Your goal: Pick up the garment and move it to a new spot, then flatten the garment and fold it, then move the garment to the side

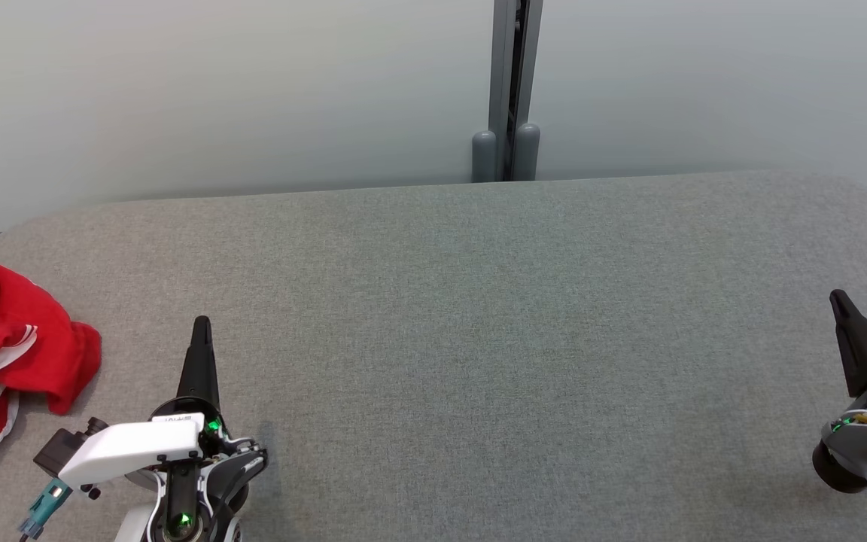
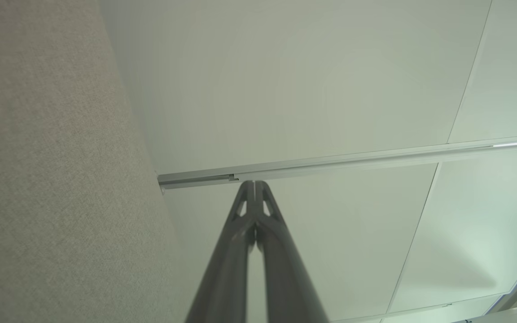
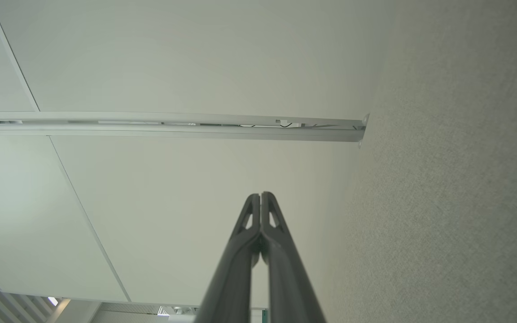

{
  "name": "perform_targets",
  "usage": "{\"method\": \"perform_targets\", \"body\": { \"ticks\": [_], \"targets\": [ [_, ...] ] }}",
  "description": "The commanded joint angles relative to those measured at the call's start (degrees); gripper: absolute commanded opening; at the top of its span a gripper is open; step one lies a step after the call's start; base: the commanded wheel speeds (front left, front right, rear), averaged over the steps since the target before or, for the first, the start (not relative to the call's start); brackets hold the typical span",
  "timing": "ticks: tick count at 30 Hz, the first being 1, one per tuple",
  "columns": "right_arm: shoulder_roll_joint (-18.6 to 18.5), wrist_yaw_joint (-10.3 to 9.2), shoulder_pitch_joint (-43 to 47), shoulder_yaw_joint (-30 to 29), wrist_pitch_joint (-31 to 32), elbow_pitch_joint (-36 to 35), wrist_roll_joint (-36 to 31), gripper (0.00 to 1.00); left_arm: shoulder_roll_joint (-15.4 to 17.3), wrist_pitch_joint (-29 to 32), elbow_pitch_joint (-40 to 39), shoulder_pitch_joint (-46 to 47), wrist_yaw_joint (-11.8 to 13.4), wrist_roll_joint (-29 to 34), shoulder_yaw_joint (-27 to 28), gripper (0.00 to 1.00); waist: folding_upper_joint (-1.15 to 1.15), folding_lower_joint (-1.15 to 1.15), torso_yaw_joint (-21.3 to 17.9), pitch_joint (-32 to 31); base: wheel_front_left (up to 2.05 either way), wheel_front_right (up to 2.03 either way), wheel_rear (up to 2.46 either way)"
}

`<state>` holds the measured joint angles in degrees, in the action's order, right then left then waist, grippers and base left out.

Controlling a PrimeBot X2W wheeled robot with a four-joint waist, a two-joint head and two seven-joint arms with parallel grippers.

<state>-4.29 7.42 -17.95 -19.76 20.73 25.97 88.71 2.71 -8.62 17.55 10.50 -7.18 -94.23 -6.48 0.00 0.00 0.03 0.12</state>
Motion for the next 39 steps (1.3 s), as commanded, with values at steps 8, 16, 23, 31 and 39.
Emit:
{"method": "perform_targets", "body": {
  "ticks": [8,16,23,31,39],
  "targets": [
    [-0.51,0.15,0.32,0.05,-0.06,-0.07,-0.07,0.00,0.17,-0.09,0.08,0.85,-0.42,-0.18,0.15,0.00,0.00,0.00,0.00,0.00,0.00,0.00,0.00],
    [-0.51,0.15,0.32,0.06,-0.06,-0.08,-0.07,0.00,0.17,-0.09,0.08,0.85,-0.42,-0.18,0.15,0.00,0.00,0.00,0.00,0.00,0.00,0.00,0.00],
    [-0.51,0.15,0.32,0.04,-0.06,-0.08,-0.07,0.00,0.17,-0.09,0.08,0.86,-0.42,-0.18,0.15,0.00,0.00,0.00,0.00,0.00,0.00,0.00,0.00],
    [-0.51,0.15,0.32,0.03,-0.06,-0.08,-0.07,0.00,0.17,-0.09,0.08,0.86,-0.42,-0.18,0.15,0.00,0.00,0.00,0.00,0.00,0.00,0.00,0.00],
    [-0.51,0.16,0.32,0.06,-0.06,-0.08,-0.07,0.00,0.17,-0.09,0.08,0.86,-0.42,-0.18,0.15,0.00,0.00,0.00,0.00,0.00,0.00,0.00,0.00]
  ]
}}
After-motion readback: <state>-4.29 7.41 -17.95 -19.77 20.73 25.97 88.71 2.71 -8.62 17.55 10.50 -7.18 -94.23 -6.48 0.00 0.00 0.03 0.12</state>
